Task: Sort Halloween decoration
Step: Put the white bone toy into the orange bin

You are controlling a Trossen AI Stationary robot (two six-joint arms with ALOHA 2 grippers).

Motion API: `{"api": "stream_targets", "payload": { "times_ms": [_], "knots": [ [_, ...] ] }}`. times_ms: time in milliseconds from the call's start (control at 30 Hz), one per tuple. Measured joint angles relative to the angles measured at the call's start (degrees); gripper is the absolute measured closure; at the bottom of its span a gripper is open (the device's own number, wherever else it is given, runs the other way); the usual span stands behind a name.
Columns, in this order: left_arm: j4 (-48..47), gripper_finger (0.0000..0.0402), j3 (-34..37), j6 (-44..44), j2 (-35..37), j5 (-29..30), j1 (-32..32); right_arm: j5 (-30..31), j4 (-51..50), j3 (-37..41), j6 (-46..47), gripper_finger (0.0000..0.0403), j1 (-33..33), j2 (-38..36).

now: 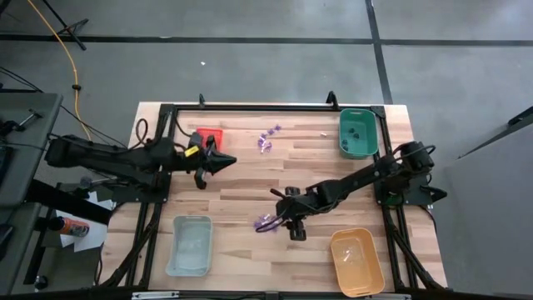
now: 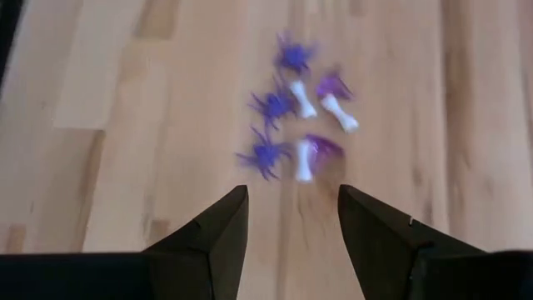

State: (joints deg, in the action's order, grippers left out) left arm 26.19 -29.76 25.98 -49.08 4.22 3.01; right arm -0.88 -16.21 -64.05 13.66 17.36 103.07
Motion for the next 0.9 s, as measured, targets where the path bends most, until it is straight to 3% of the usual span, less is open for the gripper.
{"api": "stream_targets", "payload": {
  "times_ms": [400, 667, 900],
  "knots": [
    [1.1, 0.0401, -0.1, 2.5, 0.8, 5.7, 0.4, -5.6, 14.2, 0.0, -4.0, 0.0222, 0.6, 6.7],
    [1.5, 0.0401, -0.1, 4.3, 0.7, 7.1, 0.4, -2.7, 11.9, 0.0, -3.2, 0.0222, -0.1, 7.8],
    [1.8, 0.0401, -0.1, 5.3, 0.7, 7.1, 0.4, -3.8, 11.3, 0.0, -1.7, 0.0222, -0.9, 7.8]
  ]
}}
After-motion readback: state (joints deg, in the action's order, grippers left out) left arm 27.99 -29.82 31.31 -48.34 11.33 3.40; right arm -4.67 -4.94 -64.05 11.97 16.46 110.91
